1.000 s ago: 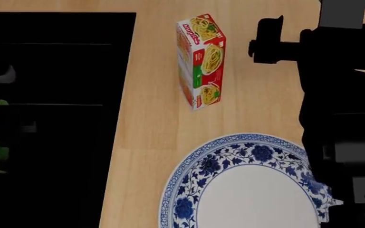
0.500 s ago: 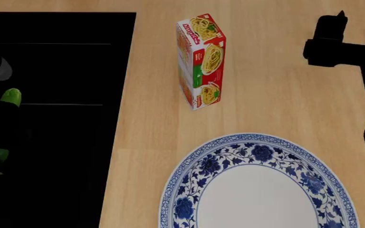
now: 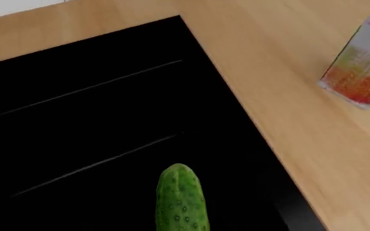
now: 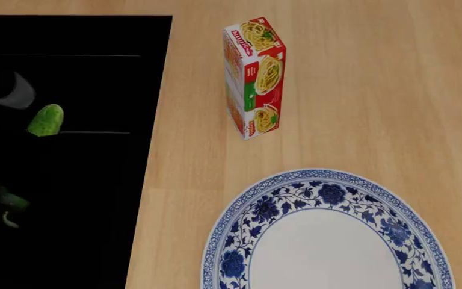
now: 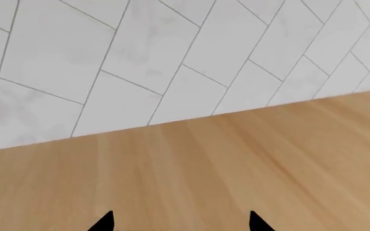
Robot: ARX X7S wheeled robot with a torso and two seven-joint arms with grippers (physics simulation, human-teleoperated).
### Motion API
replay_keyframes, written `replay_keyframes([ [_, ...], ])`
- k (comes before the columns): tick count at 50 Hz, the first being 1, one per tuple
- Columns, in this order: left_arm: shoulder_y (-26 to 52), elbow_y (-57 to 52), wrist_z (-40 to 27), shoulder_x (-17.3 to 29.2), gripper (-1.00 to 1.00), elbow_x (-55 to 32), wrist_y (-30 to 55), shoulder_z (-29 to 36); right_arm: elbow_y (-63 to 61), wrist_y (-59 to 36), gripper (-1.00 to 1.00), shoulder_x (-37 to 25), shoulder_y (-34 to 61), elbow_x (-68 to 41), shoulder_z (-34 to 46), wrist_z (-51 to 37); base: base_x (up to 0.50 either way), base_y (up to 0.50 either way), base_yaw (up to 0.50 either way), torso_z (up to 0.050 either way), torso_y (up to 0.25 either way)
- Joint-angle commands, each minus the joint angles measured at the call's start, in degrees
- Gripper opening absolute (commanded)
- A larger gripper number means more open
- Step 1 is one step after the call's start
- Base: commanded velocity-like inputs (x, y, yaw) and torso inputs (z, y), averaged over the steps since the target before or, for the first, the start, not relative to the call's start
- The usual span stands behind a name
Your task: Pick the cucumber from the sink and place it on the plate located on the counter
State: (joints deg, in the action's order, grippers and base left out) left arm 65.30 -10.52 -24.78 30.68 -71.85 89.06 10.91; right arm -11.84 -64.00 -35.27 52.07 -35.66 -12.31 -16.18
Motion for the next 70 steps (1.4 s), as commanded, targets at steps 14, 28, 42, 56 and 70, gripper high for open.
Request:
replay_keyframes([
  [14, 13.5, -2.1, -17.3, 1.6, -1.00, -33.4, -2.0, 11.4, -5.0, -3.0, 1.00, -1.8, -4.8, -3.0, -7.3, -1.5, 0.00, 0.00, 0.00, 0.000, 0.000],
  [28, 22.7, -1.6, -24.7, -2.3, -1.00, -47.6, -6.8, 21.2, -6.0, -3.1, 1.00, -1.5, -6.2, -3.5, -8.1, -1.7, 0.00, 0.00, 0.00, 0.000, 0.000],
  [42, 26.9, -1.3, -26.1, -8.0, -1.00, -51.7, -9.0, 27.3, -6.4, -2.7, 1.00, -1.5, -7.3, -4.1, -9.2, -1.5, 0.00, 0.00, 0.00, 0.000, 0.000],
  [56, 26.8, -0.2, -24.6, -11.5, -1.00, -49.2, -10.1, 28.5, -7.6, -3.6, 1.00, -1.6, -8.2, -5.2, -10.5, -1.8, 0.00, 0.00, 0.00, 0.000, 0.000],
  [70, 27.3, 3.3, -20.6, -17.5, -1.00, -43.0, -9.8, 30.6, -7.5, -3.3, 1.00, -1.9, -9.1, -5.5, -11.4, -1.6, 0.00, 0.00, 0.00, 0.000, 0.000],
])
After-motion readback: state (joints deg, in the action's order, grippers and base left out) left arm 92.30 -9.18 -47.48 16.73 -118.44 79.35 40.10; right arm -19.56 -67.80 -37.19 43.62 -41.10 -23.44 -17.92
